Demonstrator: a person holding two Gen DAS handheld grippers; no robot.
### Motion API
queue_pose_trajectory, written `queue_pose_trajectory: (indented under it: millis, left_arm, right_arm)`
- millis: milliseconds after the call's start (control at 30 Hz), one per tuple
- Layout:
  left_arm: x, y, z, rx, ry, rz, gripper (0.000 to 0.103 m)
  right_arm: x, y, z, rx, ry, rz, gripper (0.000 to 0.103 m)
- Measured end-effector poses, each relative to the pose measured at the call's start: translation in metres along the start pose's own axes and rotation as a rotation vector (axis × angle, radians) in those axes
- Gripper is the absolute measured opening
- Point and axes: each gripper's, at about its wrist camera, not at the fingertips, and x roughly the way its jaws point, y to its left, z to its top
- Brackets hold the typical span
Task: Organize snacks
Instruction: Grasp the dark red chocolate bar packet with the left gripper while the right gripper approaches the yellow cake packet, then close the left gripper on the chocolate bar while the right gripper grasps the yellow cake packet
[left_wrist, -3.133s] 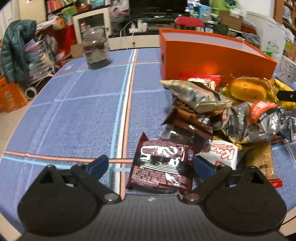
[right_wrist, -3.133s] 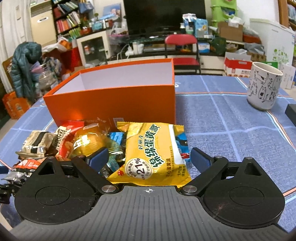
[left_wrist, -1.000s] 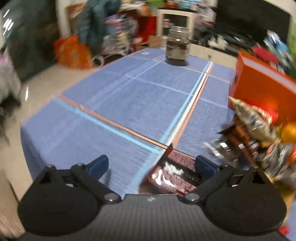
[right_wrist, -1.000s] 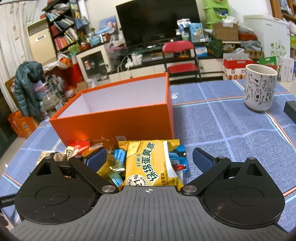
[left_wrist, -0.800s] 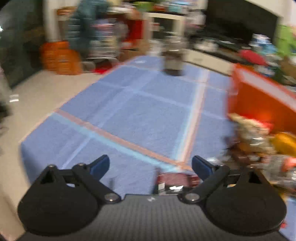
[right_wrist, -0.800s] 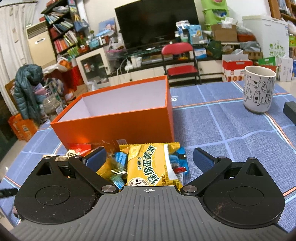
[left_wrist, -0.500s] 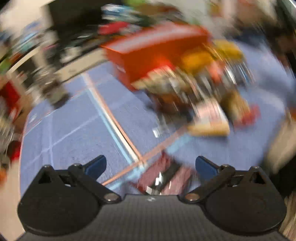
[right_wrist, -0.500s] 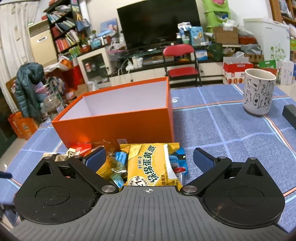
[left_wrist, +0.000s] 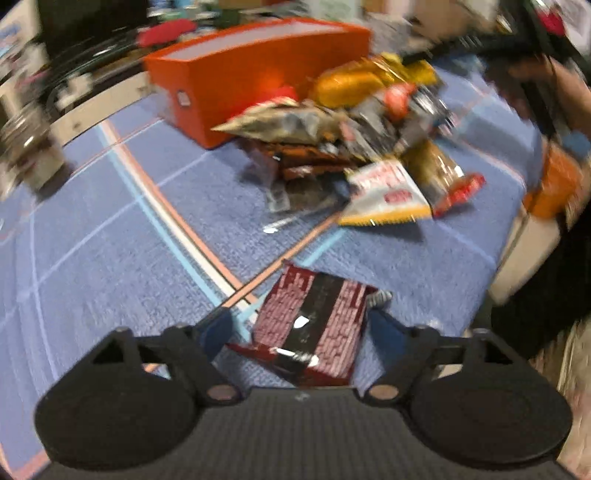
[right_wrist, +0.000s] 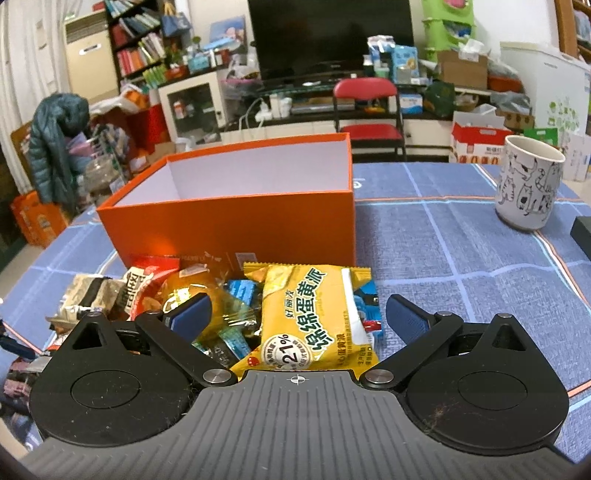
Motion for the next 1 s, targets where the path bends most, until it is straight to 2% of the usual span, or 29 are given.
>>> queue_pose_trajectory:
  millis: [67, 133, 233, 300, 333, 367, 567, 667, 767, 900, 1000]
  left_arm:
    - [-0.002, -0.005, -0.004, -0.106, -0.020, 0.057, 0.077]
    - [-0.001, -0.016, -0.004, -0.213, -0.036, 0.156, 0.077]
    - [0.003, -0.026, 0.000, -0.470, -0.049, 0.329, 0.079]
    - [0.004, -0.029, 0.007, -0.666, -0.063, 0.390, 0.088]
    - [0.005, -0.032, 0.010, -0.738, -0.056, 0.404, 0.091]
    - [0.004, -0.036, 0.013, -0.769, -0.057, 0.406, 0.095]
    - [-0.014, -0.067, 0.029, -0.669, -0.157, 0.514, 0.099]
    - [-0.017, -0.058, 0.026, -0.716, -0.165, 0.569, 0.099]
    - [-0.013, -0.050, 0.020, -0.742, -0.154, 0.556, 0.098]
    - [-0.011, -0.053, 0.016, -0.683, -0.145, 0.555, 0.098]
    - [-0.009, -0.054, 0.018, -0.664, -0.150, 0.543, 0.098]
  right_arm:
    - [-0.001, 0.000, 0.001, 0.000, -0.001, 0.001, 0.093]
    - [-0.003, -0.001, 0.003, 0.006, -0.006, 0.004, 0.093]
    - [-0.007, -0.002, 0.004, 0.019, -0.019, -0.001, 0.093]
    - [-0.007, -0.003, 0.004, 0.031, -0.019, -0.003, 0.093]
    - [-0.007, -0.003, 0.005, 0.032, -0.017, -0.003, 0.093]
    - [-0.007, -0.002, 0.005, 0.029, -0.019, -0.005, 0.093]
    - [-0.011, -0.002, 0.001, -0.078, -0.071, -0.076, 0.094]
    - [-0.006, -0.010, 0.001, -0.073, -0.059, -0.088, 0.093]
    - [0.000, -0.018, 0.000, -0.007, -0.030, -0.054, 0.091]
    - [0.009, -0.016, 0.001, 0.028, -0.020, -0.016, 0.086]
    - [0.019, -0.007, 0.002, 0.009, 0.004, -0.031, 0.082]
